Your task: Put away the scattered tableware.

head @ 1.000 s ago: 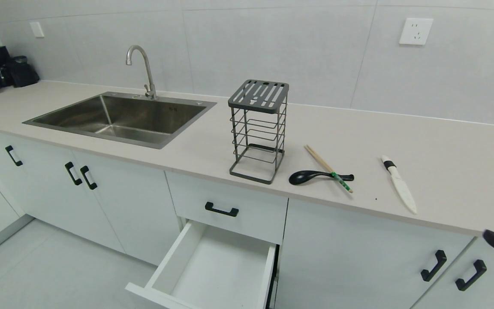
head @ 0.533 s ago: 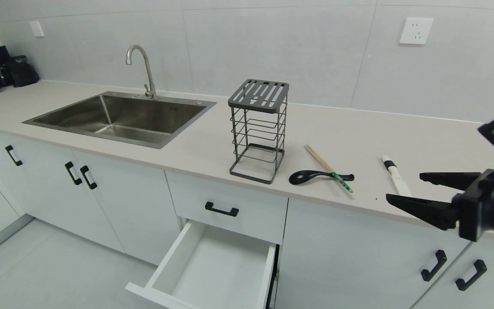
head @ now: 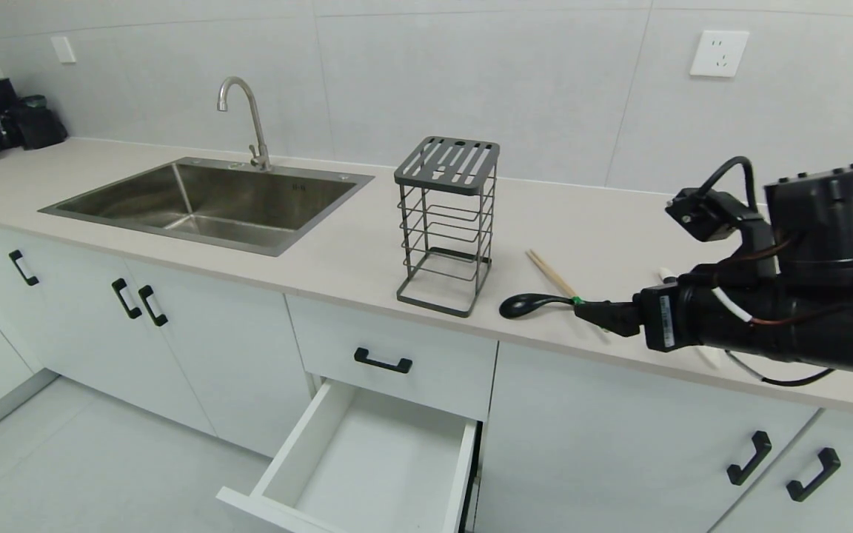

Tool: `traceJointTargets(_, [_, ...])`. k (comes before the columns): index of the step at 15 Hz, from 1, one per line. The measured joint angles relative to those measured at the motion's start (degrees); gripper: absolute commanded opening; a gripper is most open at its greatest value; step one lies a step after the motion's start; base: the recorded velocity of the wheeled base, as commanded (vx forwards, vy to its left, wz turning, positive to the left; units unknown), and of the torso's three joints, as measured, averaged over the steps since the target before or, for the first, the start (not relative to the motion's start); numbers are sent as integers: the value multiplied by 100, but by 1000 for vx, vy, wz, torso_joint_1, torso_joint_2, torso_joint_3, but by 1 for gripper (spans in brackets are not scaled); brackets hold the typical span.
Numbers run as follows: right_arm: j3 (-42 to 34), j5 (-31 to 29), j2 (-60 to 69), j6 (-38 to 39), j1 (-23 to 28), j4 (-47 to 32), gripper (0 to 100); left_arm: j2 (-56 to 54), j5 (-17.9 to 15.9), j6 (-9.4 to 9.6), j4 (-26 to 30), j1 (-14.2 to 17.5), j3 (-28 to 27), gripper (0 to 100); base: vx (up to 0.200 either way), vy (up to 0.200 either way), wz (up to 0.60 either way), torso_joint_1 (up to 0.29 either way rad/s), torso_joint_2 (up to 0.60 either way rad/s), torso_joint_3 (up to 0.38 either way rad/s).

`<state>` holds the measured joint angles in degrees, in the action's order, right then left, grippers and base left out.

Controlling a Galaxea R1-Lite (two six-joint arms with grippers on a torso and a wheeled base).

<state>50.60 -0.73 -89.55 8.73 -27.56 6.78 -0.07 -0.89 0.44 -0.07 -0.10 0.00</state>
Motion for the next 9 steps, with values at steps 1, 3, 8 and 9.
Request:
traceJointTargets(1, [83,-129,-193,88,-93,-2,100,0,0,0,0,0,0,100,0,0,0,0,0,0])
traceJointTargets(3, [138,-373,-501,150,-134,-9,100,0,0,0,0,0,0,100,0,0,0,0,0,0])
traceJointTargets(8, [179,-521,-998,110,262,15,100,0,0,0,0,0,0,100,0,0,0,0,0,0])
traceJointTargets(9, [182,-518,-1053,99,277,15,100,0,0,0,0,0,0,100,0,0,0,0,0,0])
